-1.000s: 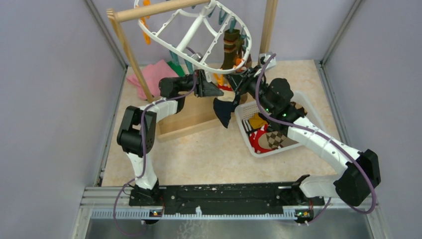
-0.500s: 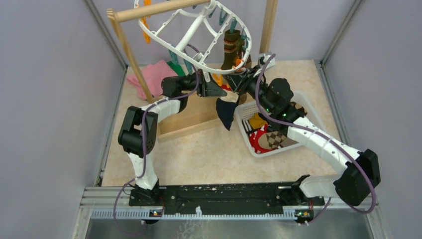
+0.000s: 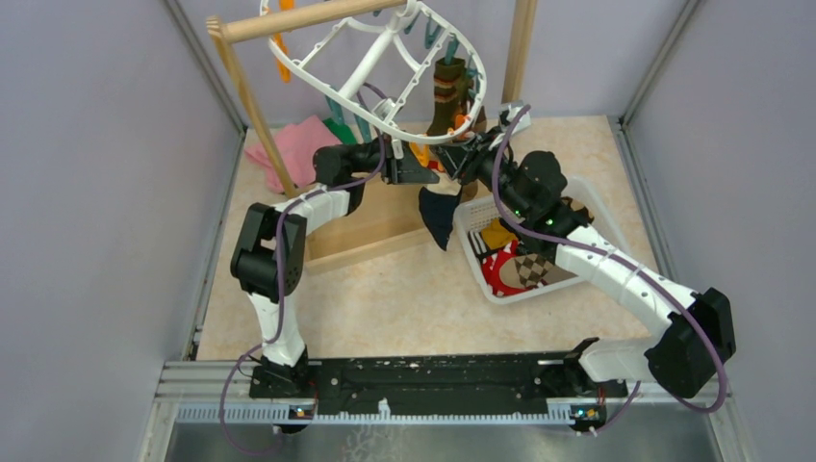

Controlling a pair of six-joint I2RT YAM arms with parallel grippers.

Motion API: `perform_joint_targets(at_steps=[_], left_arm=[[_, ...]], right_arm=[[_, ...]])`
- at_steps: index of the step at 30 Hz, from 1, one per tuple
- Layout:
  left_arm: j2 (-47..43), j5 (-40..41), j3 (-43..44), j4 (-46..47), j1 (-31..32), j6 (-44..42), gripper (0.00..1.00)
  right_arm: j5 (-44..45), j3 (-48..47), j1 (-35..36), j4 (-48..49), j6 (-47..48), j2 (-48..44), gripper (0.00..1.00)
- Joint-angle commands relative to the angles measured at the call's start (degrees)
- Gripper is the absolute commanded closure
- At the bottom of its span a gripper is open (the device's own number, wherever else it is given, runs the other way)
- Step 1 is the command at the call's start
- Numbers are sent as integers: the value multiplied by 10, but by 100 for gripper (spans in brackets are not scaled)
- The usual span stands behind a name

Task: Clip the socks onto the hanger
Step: Clamp the sock onto the hanger.

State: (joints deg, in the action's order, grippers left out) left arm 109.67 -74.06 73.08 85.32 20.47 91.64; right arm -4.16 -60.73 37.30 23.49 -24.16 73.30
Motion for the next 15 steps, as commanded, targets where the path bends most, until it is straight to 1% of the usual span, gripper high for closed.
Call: perform_joint_targets(at_steps=[1, 15], left_arm=[[-14, 17, 16, 174, -7, 7, 100], [-18, 42, 8, 174, -9, 9, 100]], right_arm=[[-2, -13, -9, 3, 13, 1, 92], [-20, -13, -9, 5, 11, 6, 91]])
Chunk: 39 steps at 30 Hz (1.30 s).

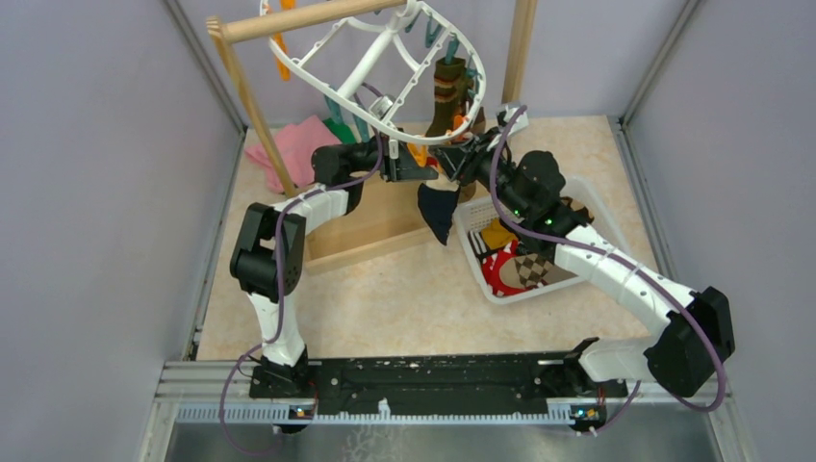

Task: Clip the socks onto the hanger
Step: Clamp the sock onto the hanger.

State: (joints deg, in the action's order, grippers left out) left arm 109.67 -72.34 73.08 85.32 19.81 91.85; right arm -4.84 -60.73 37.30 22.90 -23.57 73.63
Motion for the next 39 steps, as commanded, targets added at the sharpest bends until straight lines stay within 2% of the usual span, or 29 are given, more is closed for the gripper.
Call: perform_joint_targets(at_steps=[1, 3, 5, 8, 10, 19, 20, 24, 29, 32, 36, 39], left_arm=[[-19, 25, 8, 174, -2, 7, 100], [-19, 24, 8, 174, -3, 8, 100], [-20, 24, 8, 174, -2, 8, 100], [-19, 21, 5, 174, -2, 8, 100], [-20, 21, 3, 174, -2, 8, 100], [-20, 21, 1, 174, -2, 8, 100], [-18, 21, 1, 174, -2, 10, 98], [-4, 29, -4, 174, -3, 31, 65], [-1, 29, -32, 174, -3, 22, 39], [-6, 33, -63, 174, -4, 2, 30], [-10, 40, -117, 174, -12, -39, 27], [-16, 47, -170, 174, -23, -73, 25]], right_arm=[[-15, -14, -9, 10, 5, 3, 91], [-16, -15, -9, 8, 4, 4, 89], [-15, -16, -9, 6, 3, 5, 84], [-11, -18, -10, 4, 3, 4, 62], [-9, -18, -10, 4, 2, 4, 53], [-8, -17, -10, 4, 3, -2, 42], [-8, -16, -9, 4, 5, -4, 40], [3, -9, -11, -3, 12, -18, 33], [6, 15, -20, -11, 20, -42, 26], [4, 32, -22, -16, 32, -60, 20], [-5, 62, -29, -20, 49, -94, 11], [-4, 92, -34, -25, 61, -123, 7]])
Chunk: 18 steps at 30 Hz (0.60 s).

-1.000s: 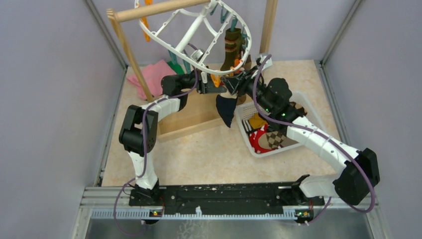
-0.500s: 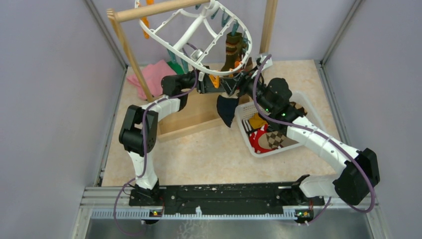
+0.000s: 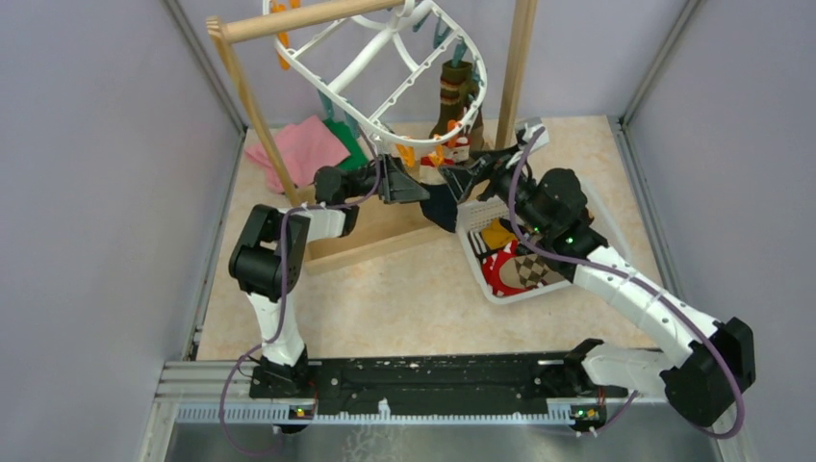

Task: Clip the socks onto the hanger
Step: Clamp the sock onto the hanger, then reset both arms

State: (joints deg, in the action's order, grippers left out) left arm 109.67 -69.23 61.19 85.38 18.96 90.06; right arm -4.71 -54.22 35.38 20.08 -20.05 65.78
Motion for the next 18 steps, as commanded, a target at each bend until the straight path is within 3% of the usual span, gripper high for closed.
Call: perform_joint_targets(at_steps=[1, 7, 8, 9, 15, 18], left_arm=[[-20, 18, -70, 173, -17, -70, 24], [-75, 32, -204, 173, -20, -182, 16], [-90, 36, -225, 173, -18, -204, 6], [-104, 41, -246, 173, -18, -224, 2], [-216, 90, -374, 152, -11, -365, 1], [-295, 127, -419, 60, -7, -439, 1]], right_arm=[[-4, 38, -17, 1, 28, -55, 7], [42, 108, -28, -30, 38, -116, 5], [51, 125, -30, -31, 37, -129, 5], [62, 141, -33, -33, 33, -140, 5], [98, 221, -51, -45, -11, -188, 6], [100, 248, -65, -36, -36, -195, 8]])
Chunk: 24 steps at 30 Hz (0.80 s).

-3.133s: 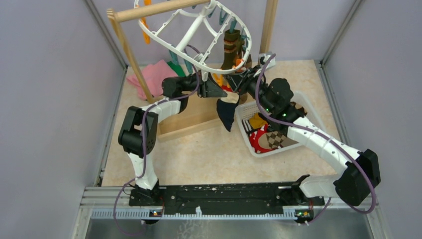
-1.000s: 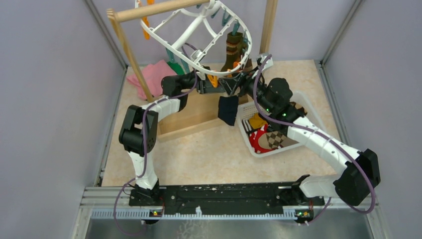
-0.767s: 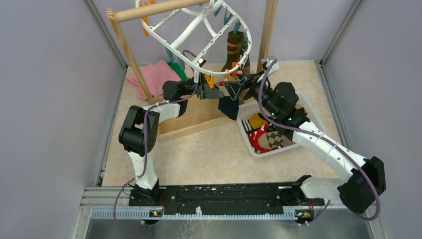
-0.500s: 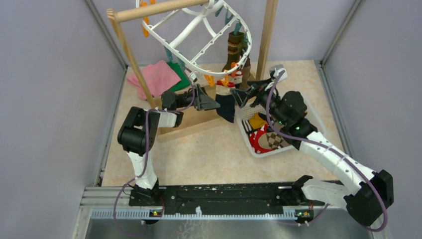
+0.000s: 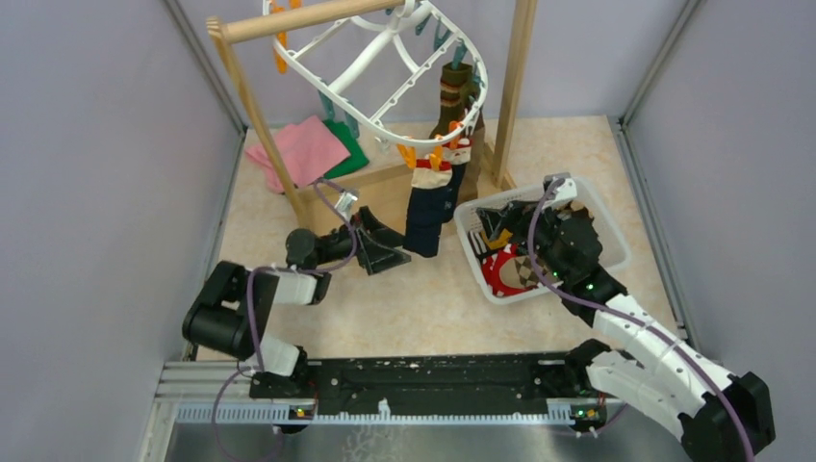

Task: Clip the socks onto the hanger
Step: Reset both arms

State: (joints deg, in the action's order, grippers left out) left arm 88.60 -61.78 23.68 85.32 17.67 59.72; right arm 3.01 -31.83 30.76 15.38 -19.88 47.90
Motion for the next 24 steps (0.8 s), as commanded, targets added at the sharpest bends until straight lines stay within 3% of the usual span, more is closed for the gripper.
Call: perform_joint_targets(at_steps=[1, 7, 9, 15, 18, 21, 24], left_arm=[[-116, 69, -53, 11, 6, -161, 1], [-351, 207, -22, -393, 6, -314, 1], [-399, 246, 1, -472, 5, -334, 1], [-456, 261, 82, -640, 5, -396, 1], [-458, 253, 118, -739, 5, -454, 1], [-463, 271, 127, -779, 5, -500, 1], [-466, 287, 121, -778, 5, -520, 1]], right_arm=[[22, 31, -27, 16, -45, -17, 8], [-48, 43, -72, 93, -84, 41, 16], [-78, 36, -80, 143, -96, 80, 19], [-115, -4, -89, 233, -118, 188, 32], [-111, -30, -100, 243, -119, 220, 47], [-107, -53, -108, 263, -123, 254, 65], [-123, -81, -108, 306, -139, 300, 71]])
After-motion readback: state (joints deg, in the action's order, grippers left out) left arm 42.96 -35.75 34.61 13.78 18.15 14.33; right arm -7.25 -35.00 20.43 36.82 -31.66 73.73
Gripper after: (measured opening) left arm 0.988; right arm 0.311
